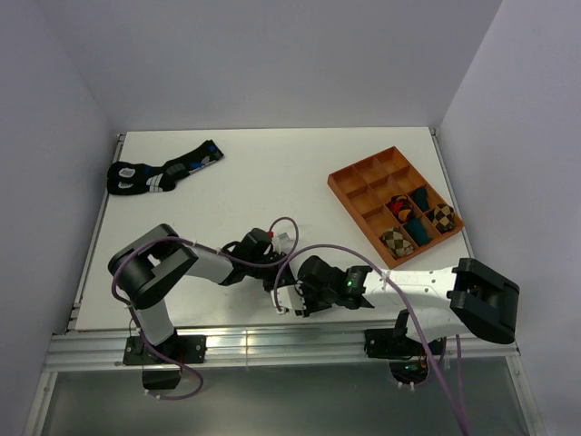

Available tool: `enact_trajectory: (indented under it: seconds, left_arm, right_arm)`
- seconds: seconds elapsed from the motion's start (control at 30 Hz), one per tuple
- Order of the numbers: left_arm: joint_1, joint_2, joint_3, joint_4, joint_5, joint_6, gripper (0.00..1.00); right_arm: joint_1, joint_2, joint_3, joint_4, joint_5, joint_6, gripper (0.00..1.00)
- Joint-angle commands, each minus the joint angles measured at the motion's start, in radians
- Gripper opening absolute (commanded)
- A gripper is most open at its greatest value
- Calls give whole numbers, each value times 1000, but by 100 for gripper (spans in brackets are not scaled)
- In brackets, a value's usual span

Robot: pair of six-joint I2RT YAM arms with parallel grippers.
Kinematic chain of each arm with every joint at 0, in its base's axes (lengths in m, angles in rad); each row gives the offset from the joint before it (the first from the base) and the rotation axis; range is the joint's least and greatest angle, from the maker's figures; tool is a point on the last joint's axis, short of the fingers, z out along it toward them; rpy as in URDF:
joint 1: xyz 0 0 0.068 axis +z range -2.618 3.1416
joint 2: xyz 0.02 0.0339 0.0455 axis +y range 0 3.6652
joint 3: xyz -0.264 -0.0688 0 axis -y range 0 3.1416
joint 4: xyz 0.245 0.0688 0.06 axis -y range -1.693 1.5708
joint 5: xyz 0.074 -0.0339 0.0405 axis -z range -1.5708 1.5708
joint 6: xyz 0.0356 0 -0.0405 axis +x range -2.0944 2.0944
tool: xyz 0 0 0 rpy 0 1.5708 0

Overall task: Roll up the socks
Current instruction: Pick up the sock at the center of the board.

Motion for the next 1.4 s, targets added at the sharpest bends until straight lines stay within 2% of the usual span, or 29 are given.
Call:
enact_trajectory:
  seconds: [0.0,0.13,0.23,0.4,0.7,0.8,0.87,1.13,1.23,1.3,1.37]
  left_arm:
    - [-7,2,-5,-62,-14,30,6]
    - [7,-43,-11,-79,-32,30,13]
    - [23,-98,-28,-92,-61,29,18]
    - [82,-262,-46,-178,-149,68,20]
    - [161,-477,-15,-339,-178,142,22]
    - [170,-561,15,-460,-251,191,22]
    - [170,-642,38,-561,-329,228,22]
    - [170,-932,57,-792,-555,318,23]
    - [168,-989,42,-835,-611,337,23]
    - [170,-1015,29,-808,-632,335,23]
    - [170,-1035,31,-813,-641,335,22]
  right_arm:
    - [3,52,-12,34,30,12,30]
    - [-6,42,-4,28,35,24,12]
    - [-23,23,2,17,16,30,9]
    - [-49,-15,3,8,39,40,6]
    - [-134,-95,92,-113,-4,63,3]
    - [-167,-136,132,-157,-4,76,2]
    - [-208,-164,170,-183,-5,84,2]
    - [-392,-221,295,-236,90,109,2]
    - [-481,-190,336,-216,145,107,2]
    - [-553,-146,379,-208,153,118,2]
    - [-595,-107,405,-190,252,142,2]
